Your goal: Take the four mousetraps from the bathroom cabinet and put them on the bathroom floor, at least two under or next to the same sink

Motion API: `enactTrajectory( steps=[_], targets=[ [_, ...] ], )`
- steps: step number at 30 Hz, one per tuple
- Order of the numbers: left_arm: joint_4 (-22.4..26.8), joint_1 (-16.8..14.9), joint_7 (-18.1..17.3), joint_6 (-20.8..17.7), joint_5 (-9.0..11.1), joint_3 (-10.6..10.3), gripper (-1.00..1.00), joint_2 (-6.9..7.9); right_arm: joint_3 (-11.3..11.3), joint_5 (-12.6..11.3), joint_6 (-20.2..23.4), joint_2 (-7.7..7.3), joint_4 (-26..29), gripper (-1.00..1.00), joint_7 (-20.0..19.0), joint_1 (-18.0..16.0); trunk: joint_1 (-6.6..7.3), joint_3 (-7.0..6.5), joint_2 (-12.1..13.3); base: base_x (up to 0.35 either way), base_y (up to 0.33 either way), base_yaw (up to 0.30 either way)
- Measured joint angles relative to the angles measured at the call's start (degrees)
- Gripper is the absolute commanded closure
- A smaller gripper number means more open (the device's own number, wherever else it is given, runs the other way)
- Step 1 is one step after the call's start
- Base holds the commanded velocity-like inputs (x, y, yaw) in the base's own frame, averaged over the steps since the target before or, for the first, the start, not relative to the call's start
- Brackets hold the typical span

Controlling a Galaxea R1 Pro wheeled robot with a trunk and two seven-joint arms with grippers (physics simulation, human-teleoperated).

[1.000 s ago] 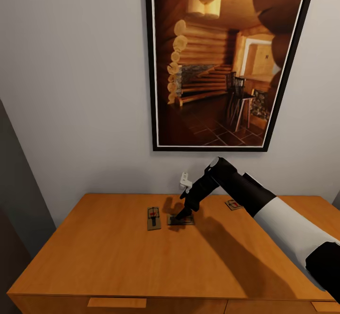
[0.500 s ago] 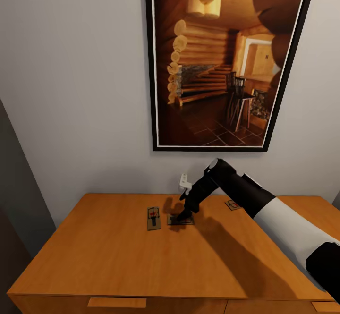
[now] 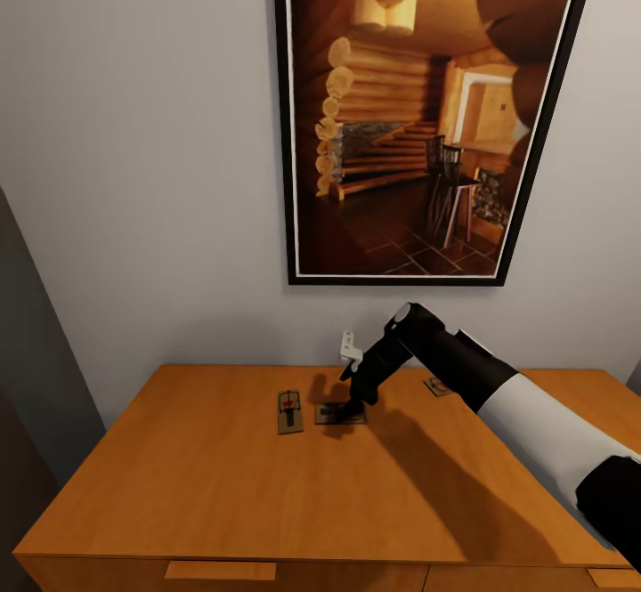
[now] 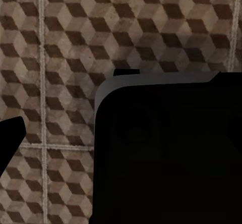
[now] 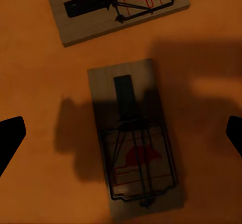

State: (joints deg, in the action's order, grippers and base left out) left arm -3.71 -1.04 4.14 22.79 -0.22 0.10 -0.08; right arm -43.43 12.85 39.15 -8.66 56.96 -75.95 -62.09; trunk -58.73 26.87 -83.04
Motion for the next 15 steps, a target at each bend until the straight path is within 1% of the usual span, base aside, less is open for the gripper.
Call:
enactTrajectory(
  steps=[6,15],
  targets=[
    [0.0,0.0,0.0,0.0,0.0,0.0,-1.00,0.00,0.0,0.0,-2.4,0.00,-1.9,-1.00,0.0,0.0,0.00,0.00,0.0,0.000,0.000,0.000],
    [0.0,0.0,0.0,0.0,0.0,0.0,-1.00,0.00,0.0,0.1,-3.6,-0.02,-3.5,-1.00,0.0,0.0,0.00,0.00,0.0,0.000,0.000,0.000]
  ],
)
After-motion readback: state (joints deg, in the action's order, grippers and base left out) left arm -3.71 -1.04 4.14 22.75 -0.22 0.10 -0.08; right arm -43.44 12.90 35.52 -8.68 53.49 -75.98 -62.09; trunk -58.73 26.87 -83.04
